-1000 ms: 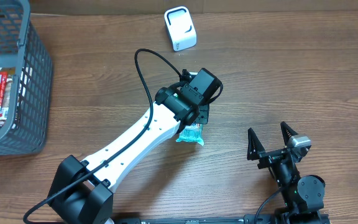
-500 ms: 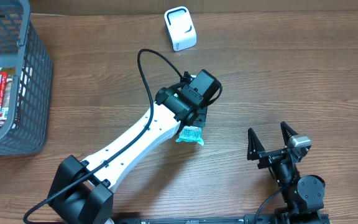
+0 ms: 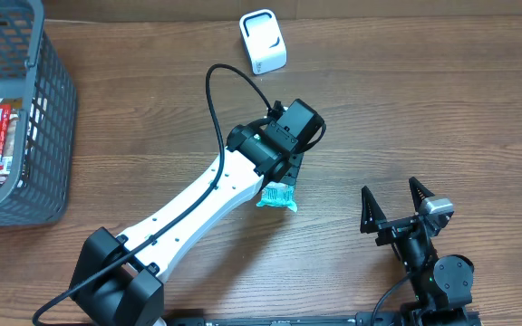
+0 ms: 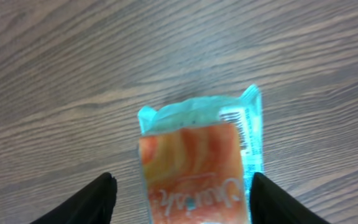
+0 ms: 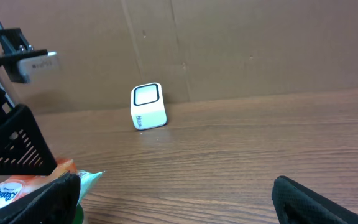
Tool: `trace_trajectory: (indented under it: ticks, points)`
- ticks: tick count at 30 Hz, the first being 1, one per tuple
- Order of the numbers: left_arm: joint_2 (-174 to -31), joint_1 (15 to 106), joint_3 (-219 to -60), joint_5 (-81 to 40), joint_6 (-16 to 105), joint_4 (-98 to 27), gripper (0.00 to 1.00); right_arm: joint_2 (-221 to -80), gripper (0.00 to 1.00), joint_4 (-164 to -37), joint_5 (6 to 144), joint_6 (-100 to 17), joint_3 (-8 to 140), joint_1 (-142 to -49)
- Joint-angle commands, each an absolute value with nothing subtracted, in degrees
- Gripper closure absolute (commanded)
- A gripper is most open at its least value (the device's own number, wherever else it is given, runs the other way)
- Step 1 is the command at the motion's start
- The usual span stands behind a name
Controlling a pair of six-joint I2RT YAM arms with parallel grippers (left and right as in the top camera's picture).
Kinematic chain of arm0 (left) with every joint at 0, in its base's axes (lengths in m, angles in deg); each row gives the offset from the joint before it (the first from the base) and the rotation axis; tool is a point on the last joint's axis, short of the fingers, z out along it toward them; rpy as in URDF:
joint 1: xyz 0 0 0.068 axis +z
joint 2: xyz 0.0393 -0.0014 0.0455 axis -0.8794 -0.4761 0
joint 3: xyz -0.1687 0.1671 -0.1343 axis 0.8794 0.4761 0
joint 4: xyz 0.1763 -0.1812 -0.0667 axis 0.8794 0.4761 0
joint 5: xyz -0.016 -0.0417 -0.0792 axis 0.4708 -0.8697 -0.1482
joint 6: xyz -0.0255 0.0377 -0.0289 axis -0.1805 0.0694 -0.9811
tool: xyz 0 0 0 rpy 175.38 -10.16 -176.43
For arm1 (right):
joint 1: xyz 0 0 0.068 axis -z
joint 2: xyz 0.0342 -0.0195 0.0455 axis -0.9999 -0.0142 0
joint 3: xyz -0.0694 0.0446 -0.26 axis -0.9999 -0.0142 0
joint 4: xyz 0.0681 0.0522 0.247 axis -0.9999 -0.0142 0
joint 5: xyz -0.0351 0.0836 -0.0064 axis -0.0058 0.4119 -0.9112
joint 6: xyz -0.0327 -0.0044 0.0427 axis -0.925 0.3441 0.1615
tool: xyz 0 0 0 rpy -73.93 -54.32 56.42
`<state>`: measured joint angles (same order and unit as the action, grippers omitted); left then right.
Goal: Scan the item barcode
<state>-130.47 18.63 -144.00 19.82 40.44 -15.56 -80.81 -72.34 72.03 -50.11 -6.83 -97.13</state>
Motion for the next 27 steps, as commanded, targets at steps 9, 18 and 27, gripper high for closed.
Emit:
trace_trajectory:
  ticks: [9, 18, 27]
  points:
    - [-130.6, 15.4, -145.6, 18.2, 37.0, -14.6, 0.45, -80.6, 0.0, -72.1, 71.5, -49.9, -7.4, -97.0]
    - [-130.6, 15.3, -145.4, 18.2, 36.9, -14.8, 0.63, -80.6, 0.0, -72.1, 71.5, -49.9, -7.4, -97.0]
    - [-130.7, 15.3, -142.4, 18.4, 36.7, -15.8, 0.63, -80.6, 0.0, -72.1, 71.5, -49.9, -7.4, -97.0]
